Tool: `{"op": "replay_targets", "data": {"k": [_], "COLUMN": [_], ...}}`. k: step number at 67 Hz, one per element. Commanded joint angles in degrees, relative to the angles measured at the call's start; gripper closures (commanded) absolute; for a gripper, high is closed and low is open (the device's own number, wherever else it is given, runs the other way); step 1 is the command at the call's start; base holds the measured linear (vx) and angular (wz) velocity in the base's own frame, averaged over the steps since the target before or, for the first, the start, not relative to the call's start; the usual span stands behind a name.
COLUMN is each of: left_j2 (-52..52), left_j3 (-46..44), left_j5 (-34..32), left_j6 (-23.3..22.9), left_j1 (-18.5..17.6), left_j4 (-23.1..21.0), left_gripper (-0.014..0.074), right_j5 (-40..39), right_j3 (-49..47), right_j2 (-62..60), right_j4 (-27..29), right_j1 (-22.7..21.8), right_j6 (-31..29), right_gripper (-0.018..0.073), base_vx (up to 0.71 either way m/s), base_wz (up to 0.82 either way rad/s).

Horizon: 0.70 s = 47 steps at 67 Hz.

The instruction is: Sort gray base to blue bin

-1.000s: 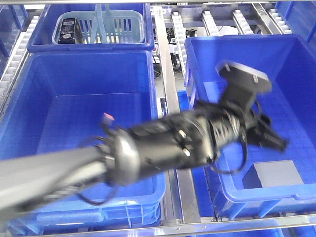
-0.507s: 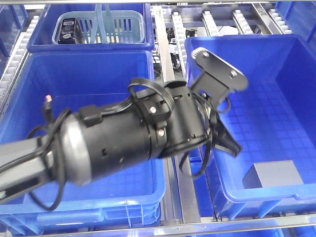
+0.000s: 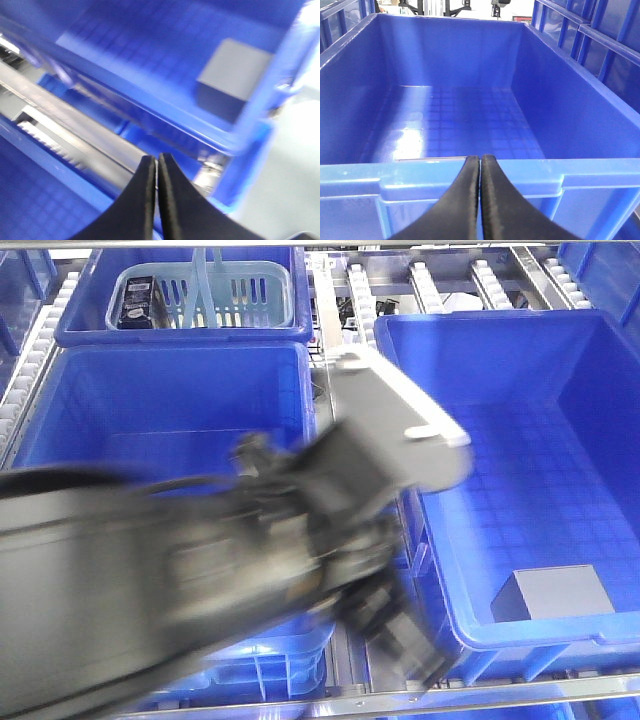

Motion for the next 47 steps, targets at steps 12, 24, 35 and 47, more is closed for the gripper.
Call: {"op": "replay_targets", "data": {"k": [12, 24, 35, 47], "left_j2": [-19.1, -31.4, -42.5, -52.2], "left_j3": [10.7, 21.7, 32.0, 40.6], "left_j5": [-8.5, -14.4, -19.8, -22.9], "left_j6": [-0.4, -0.7, -0.7, -0.7], "left_j1": [-0.7, -0.7, -0.7, -0.7], "left_j4": [-2.6, -3.2, -5.0, -7.1], "left_gripper": [0.0603, 0.0603, 0.0603, 0.0603], "right_j5": [-4.3, -4.3, -4.3, -4.3], "right_j3": [0.8, 0.8, 0.8, 0.8], "right_j2": [-0.9, -0.9, -0.9, -0.9], "right_j4": [-0.5, -0.5, -0.5, -0.5], "right_j1": [-0.1, -0.1, -0.1, -0.1], "right_j6": [-0.3, -0.3, -0.3, -0.3], "right_gripper": [0.0568, 0.0568, 0.0568, 0.0568], "base_vx": [0.00, 0.00, 0.00, 0.00], "base_wz": [0.00, 0.00, 0.00, 0.00]}}
